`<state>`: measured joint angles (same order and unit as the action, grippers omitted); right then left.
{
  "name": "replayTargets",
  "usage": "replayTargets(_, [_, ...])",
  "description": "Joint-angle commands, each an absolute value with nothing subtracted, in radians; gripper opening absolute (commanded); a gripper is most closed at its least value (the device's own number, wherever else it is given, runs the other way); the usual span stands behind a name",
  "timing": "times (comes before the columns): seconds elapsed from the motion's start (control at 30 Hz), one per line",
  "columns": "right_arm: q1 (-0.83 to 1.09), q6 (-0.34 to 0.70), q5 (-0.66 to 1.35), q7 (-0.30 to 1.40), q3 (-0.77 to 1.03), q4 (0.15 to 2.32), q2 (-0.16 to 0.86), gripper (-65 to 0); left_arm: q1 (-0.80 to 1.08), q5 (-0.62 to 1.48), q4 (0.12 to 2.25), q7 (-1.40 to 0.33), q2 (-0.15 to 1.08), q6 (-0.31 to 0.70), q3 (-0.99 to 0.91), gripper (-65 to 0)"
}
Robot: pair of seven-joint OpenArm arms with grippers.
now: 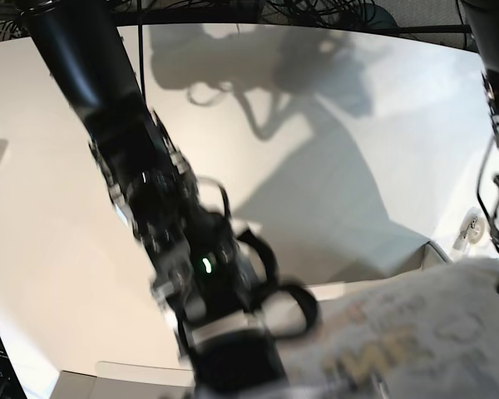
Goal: Layout the t-shirt on the table in an organized manner, then fold the t-shirt properly
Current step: 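Lift and shake the shirt again with both grippers to spread it, then lay the shirt flat, dragging it with both grippers across the table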
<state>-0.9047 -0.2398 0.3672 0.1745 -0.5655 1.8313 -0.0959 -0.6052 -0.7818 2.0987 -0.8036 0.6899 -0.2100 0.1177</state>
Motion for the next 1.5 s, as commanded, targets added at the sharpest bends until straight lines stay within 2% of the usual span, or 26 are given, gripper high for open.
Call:
replayTargets(0.0, [-0.848,-0.259,0.357,0.156,-0.558,1.868,-0.045,-65.0,-0.549,-0.786,2.097,-0.800,0.648,-0.206,0.116,-65.0])
replayTargets(0.1, [-0.624,-0.254,0.355,0.153,-0.550,1.885,0.074,-65.0,-0.361,-0.785,2.095,-0.789,0.493,-0.208,0.122,-65.0])
replayTargets(0.27, [-0.321,-0.252,0.351,0.153,-0.493,1.883,0.196,-65.0,-0.059,-0.783,2.081,-0.647,0.266,-0.216,0.176,-65.0])
replayTargets(0.43, [-0.196,-0.252,0.351,0.154,-0.430,1.863,0.259,-65.0,-0.002,-0.783,2.038,-0.607,0.145,-0.217,0.289,-65.0])
replayTargets(0.7, [-0.142,-0.252,0.351,0.156,-0.387,1.853,0.375,-65.0,0.074,-0.783,2.038,-0.607,0.120,-0.217,0.433,-65.0])
replayTargets(0.83, [-0.147,-0.252,0.351,0.156,-0.298,1.828,0.400,-65.0,0.087,-0.785,2.041,-0.625,0.101,-0.213,0.499,-65.0])
replayTargets(1.0, [-0.185,-0.252,0.351,0.170,-0.186,1.774,0.412,-65.0,0.111,-0.785,2.040,-0.710,0.104,-0.211,0.653,-65.0])
replayTargets(1.27, [-0.298,-0.251,0.351,0.381,-0.091,1.692,0.412,-65.0,0.156,-0.785,2.025,-0.788,0.102,-0.208,0.937,-65.0])
replayTargets(1.37, [-0.280,-0.251,0.351,0.389,-0.068,1.689,0.412,-65.0,0.163,-0.780,1.980,-0.809,0.088,-0.206,1.043,-65.0])
replayTargets(1.47, [-0.231,-0.251,0.351,0.389,-0.048,1.696,0.412,-65.0,0.160,-0.728,1.971,-0.809,0.087,-0.185,1.052,-65.0])
